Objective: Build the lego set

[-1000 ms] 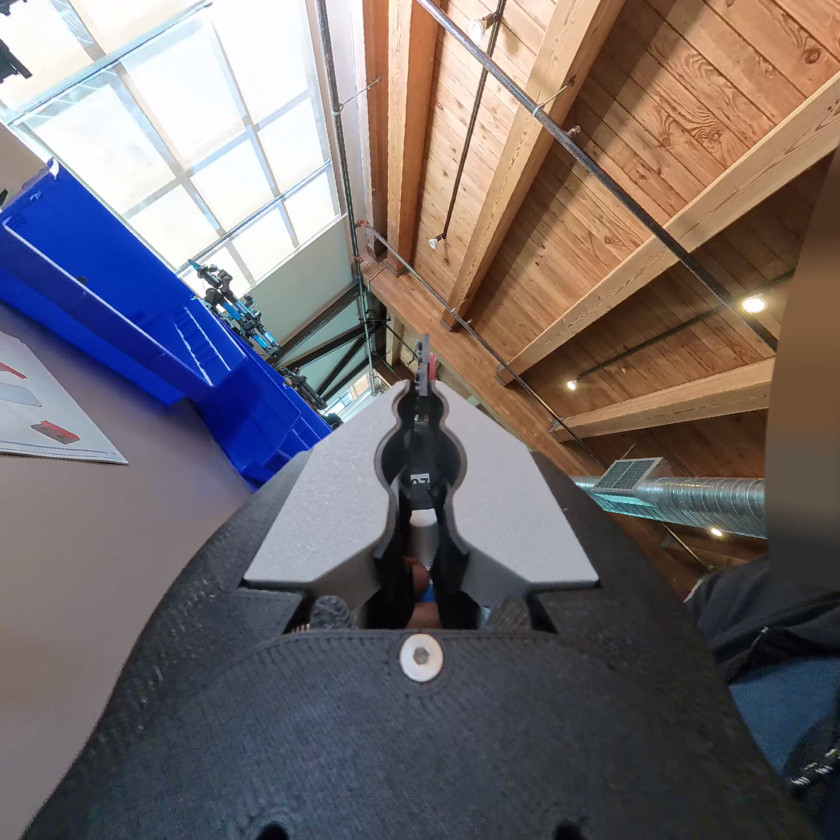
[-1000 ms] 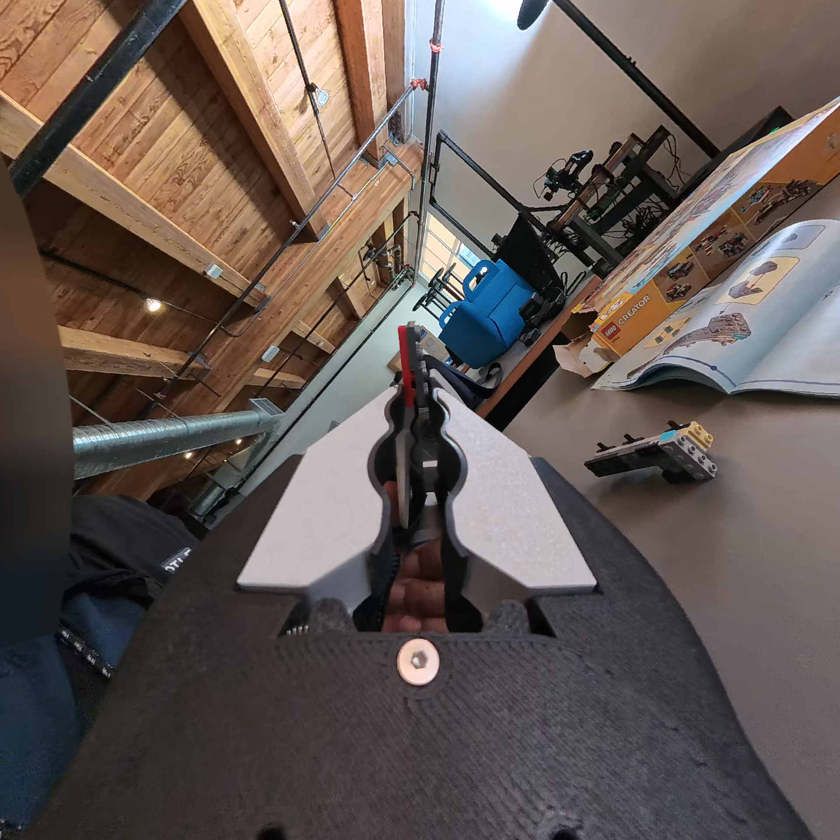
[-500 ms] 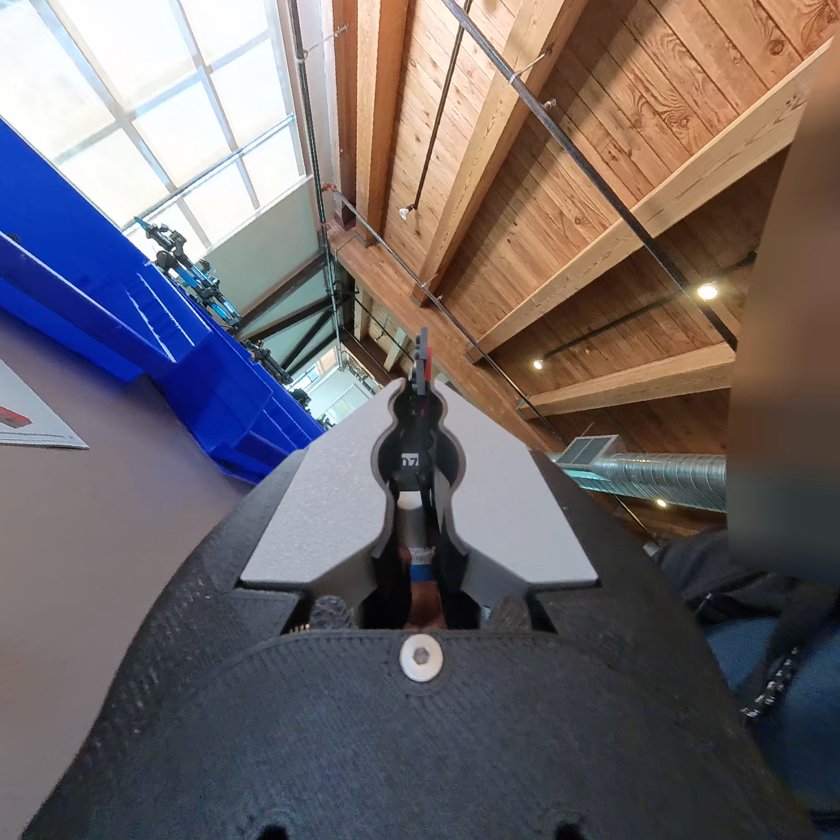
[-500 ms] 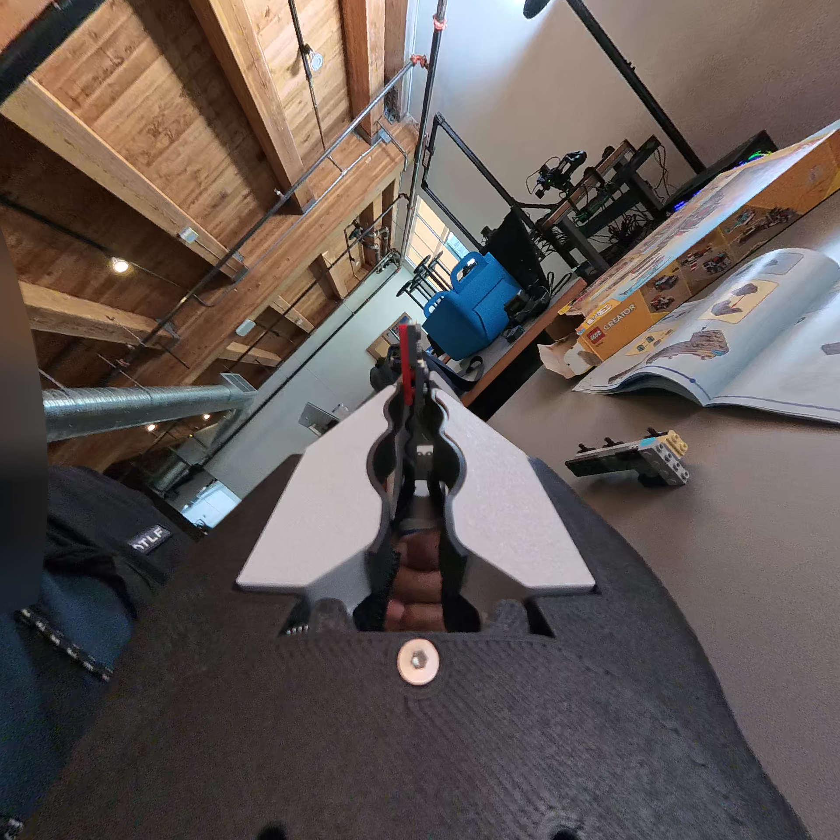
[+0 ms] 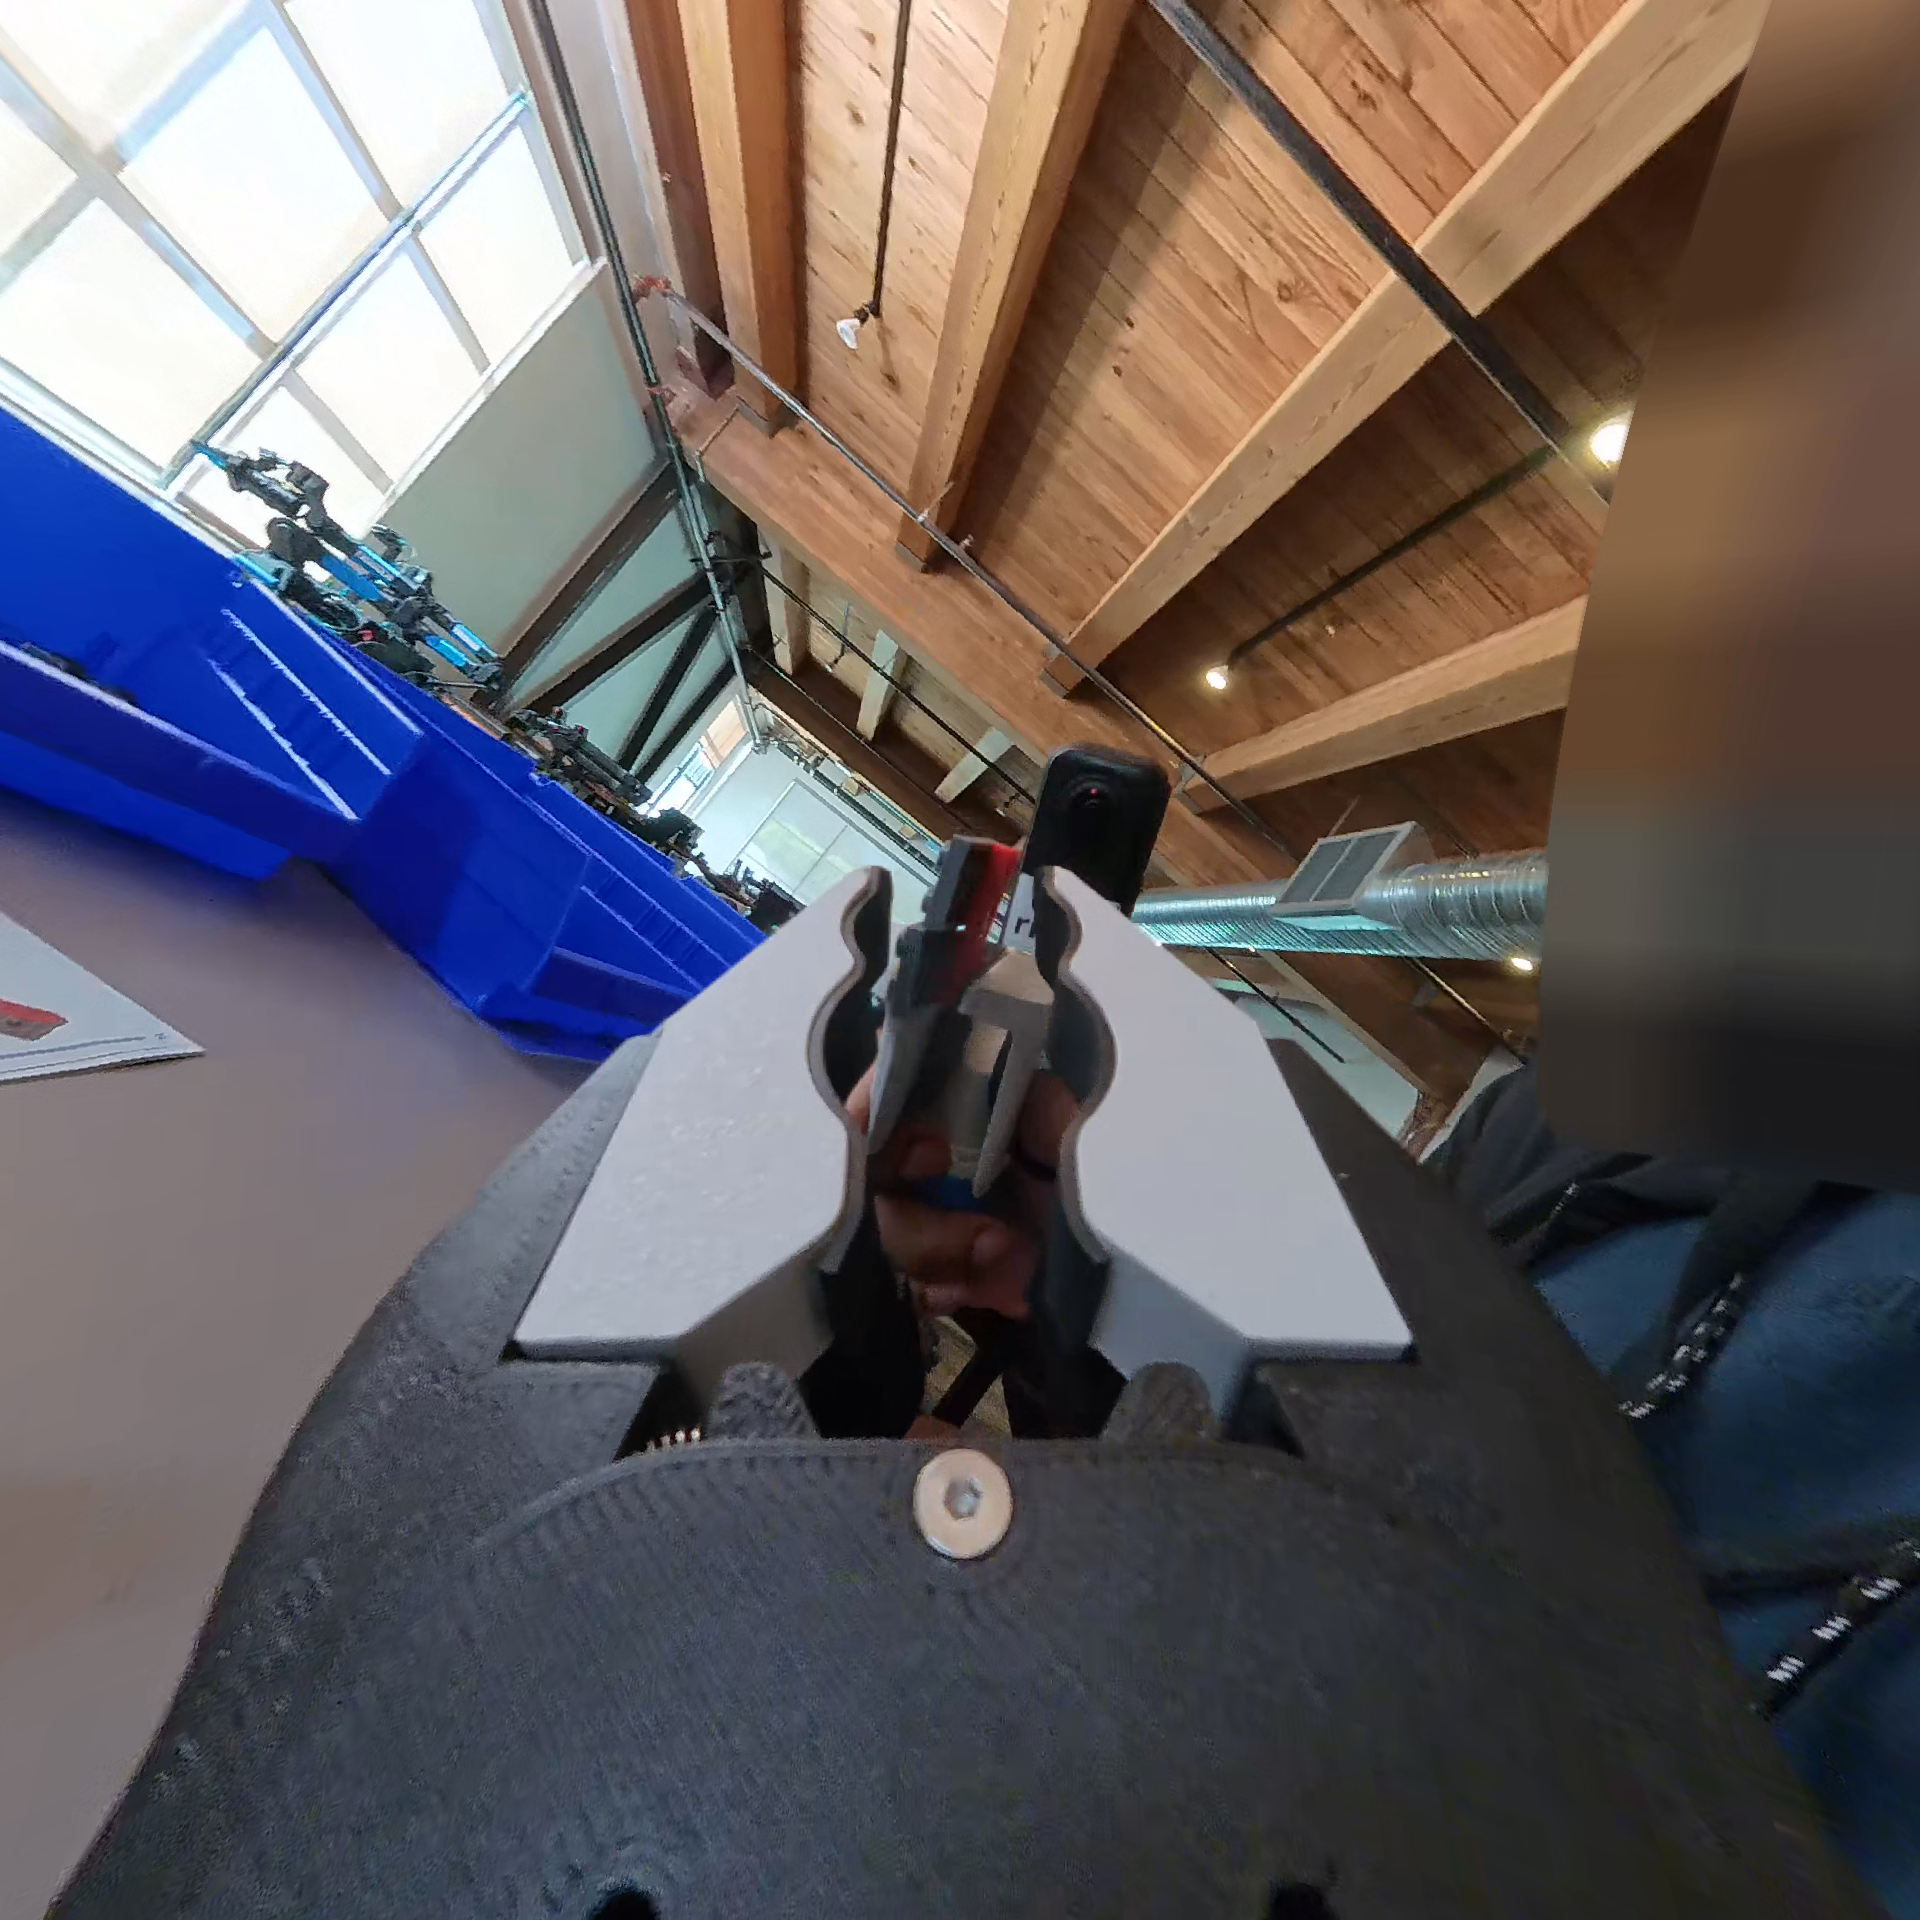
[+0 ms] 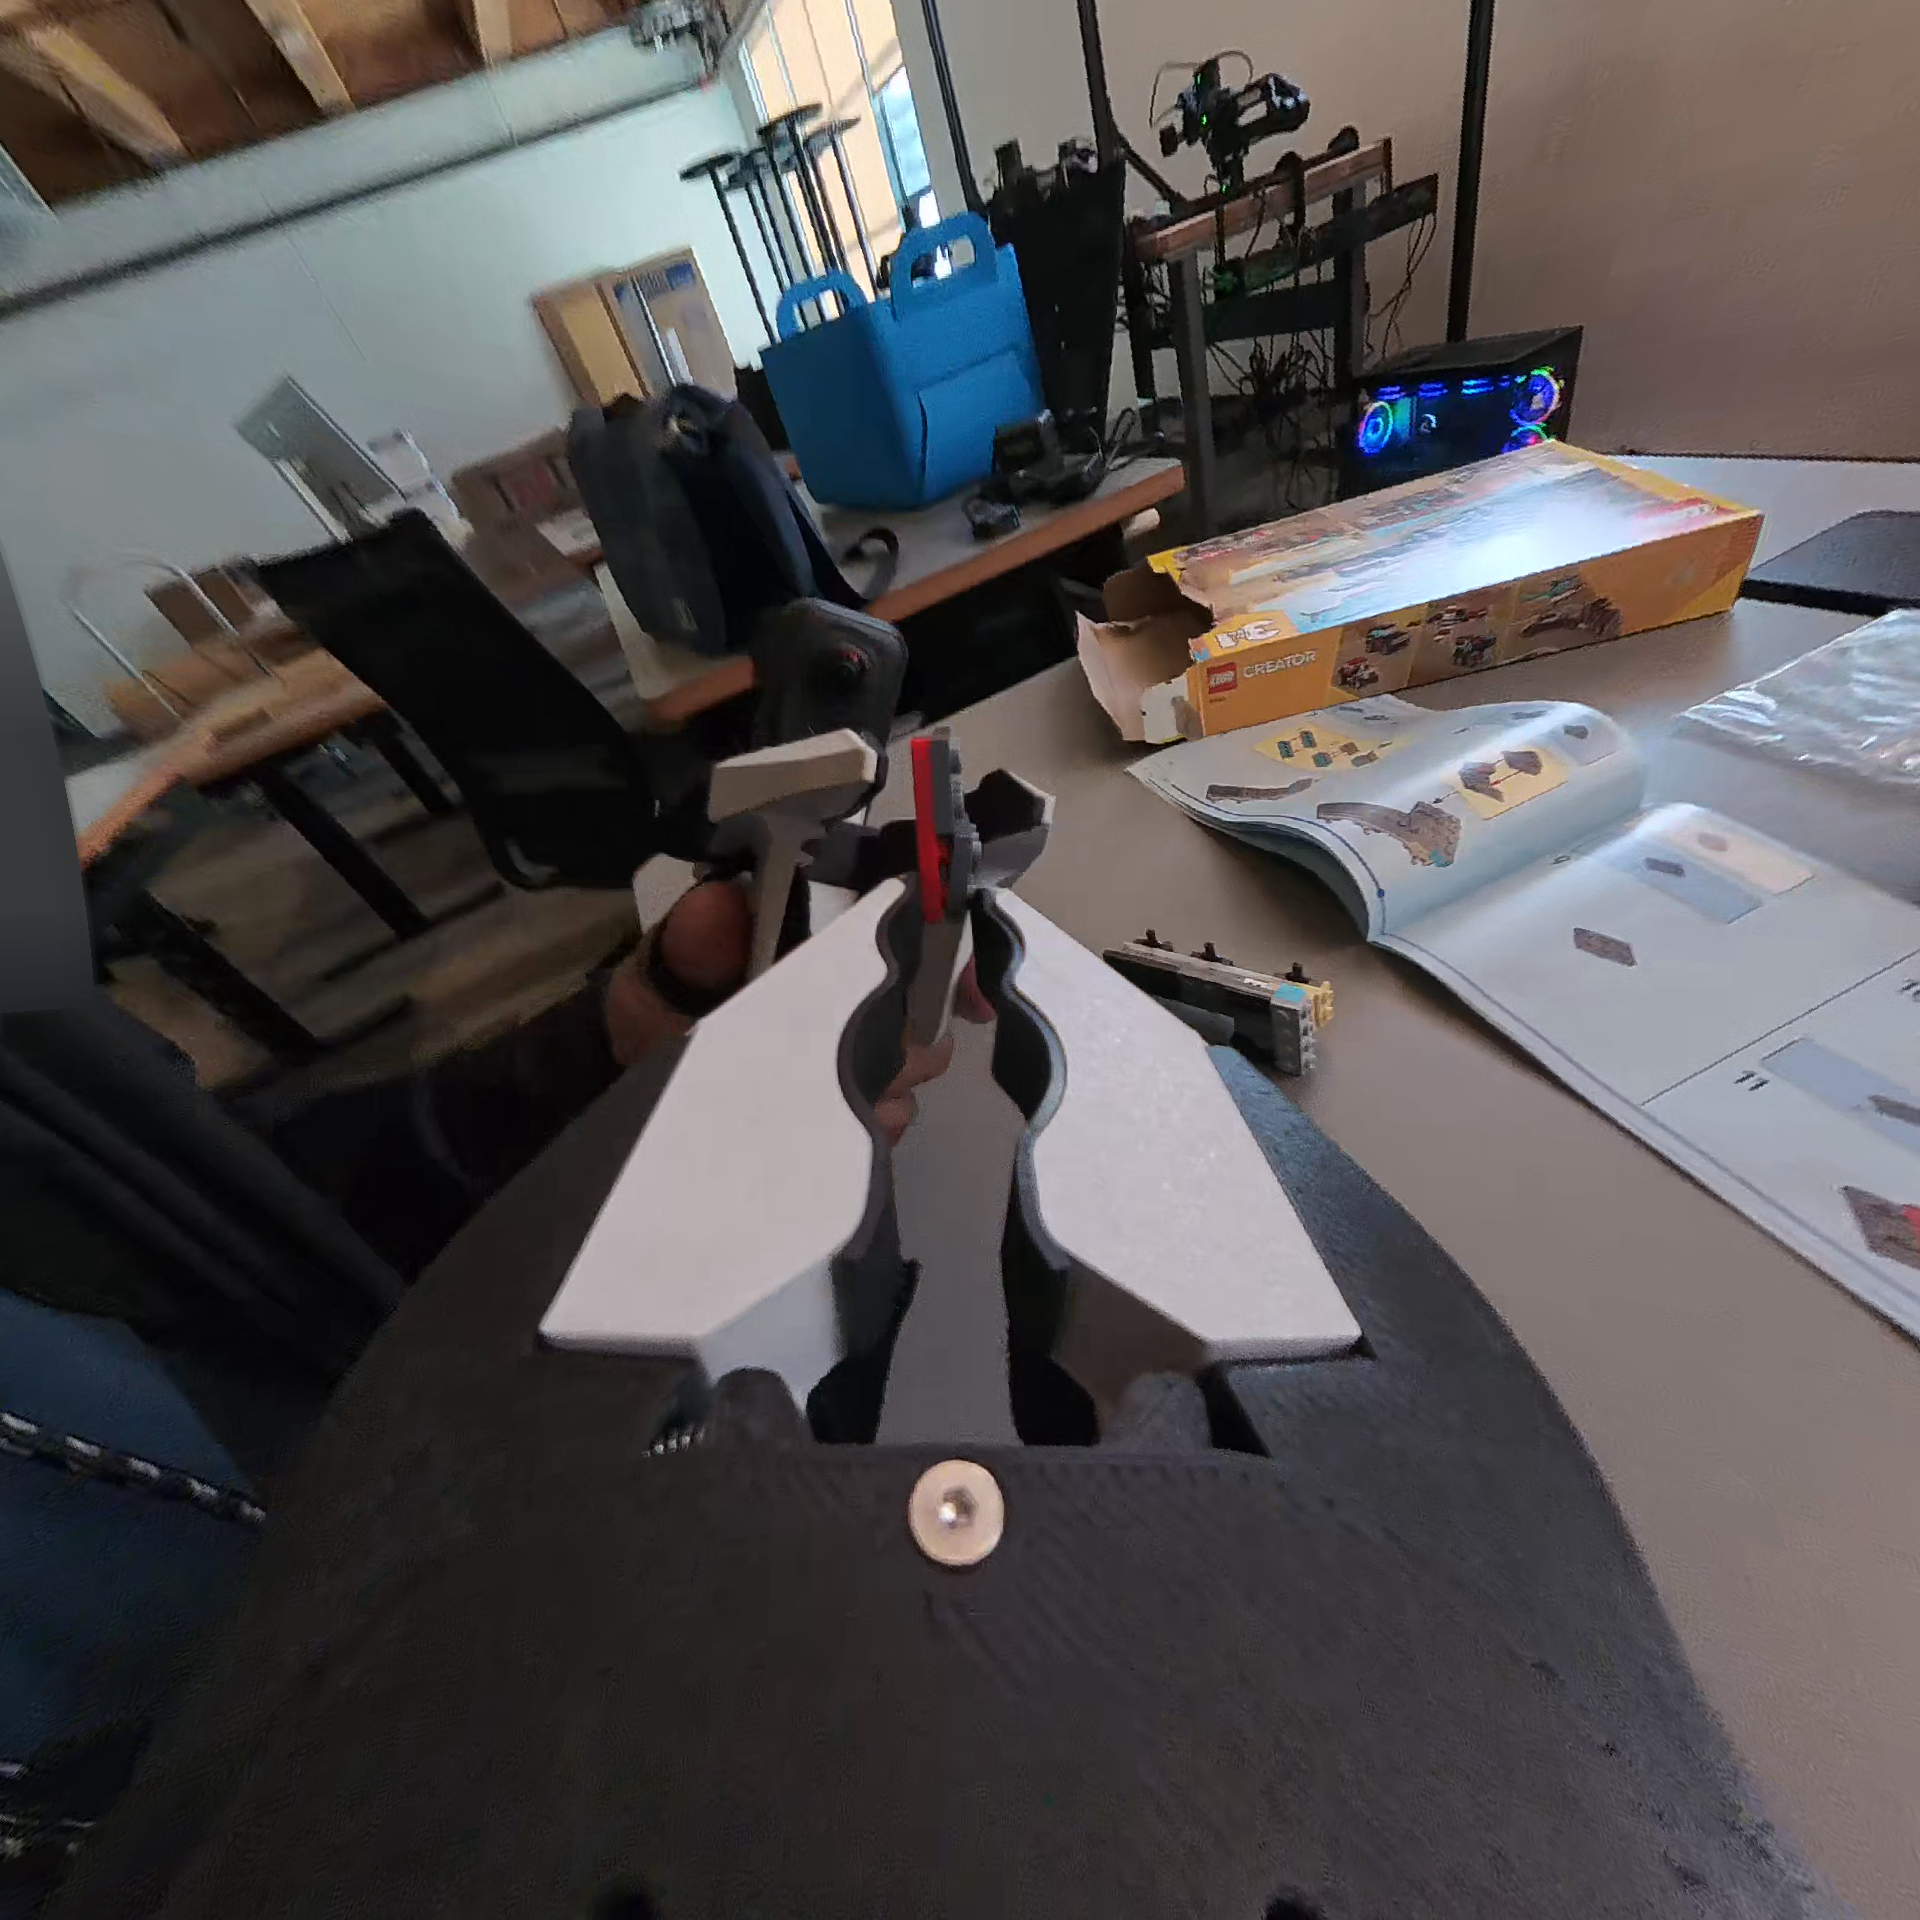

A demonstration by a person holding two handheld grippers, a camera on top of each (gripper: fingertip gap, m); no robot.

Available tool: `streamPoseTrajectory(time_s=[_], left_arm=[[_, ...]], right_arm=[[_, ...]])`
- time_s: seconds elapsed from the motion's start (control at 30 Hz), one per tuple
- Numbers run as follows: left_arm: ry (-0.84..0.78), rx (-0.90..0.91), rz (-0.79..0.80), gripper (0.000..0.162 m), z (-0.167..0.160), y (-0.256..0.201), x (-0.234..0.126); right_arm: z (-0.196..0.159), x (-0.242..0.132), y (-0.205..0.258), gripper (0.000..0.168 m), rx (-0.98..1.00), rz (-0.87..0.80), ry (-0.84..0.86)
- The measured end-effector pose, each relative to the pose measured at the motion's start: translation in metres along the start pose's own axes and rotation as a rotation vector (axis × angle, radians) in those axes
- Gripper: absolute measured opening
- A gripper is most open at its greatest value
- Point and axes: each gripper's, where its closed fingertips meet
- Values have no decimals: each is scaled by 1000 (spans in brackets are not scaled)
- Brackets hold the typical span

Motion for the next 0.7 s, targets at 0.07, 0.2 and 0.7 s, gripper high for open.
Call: streamPoseTrajectory(time_s=[0.07,0.2,0.7], left_arm=[[4,9,-12,22,-1,-3,1],[-15,-11,-54,21,1,-8,1],[32,-16,-135,23,-4,-21,-2]], right_arm=[[1,0,3,9,-54,-10,26],[3,-1,7,9,-141,-40,63],[5,-3,14,9,-294,-42,162]])
Point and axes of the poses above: each gripper's, where its closed fingertips meet, x out along the fingers, z out of its top, y = z × x across the jaws, and after that the axes turned 5 degrees about -x, right-handed
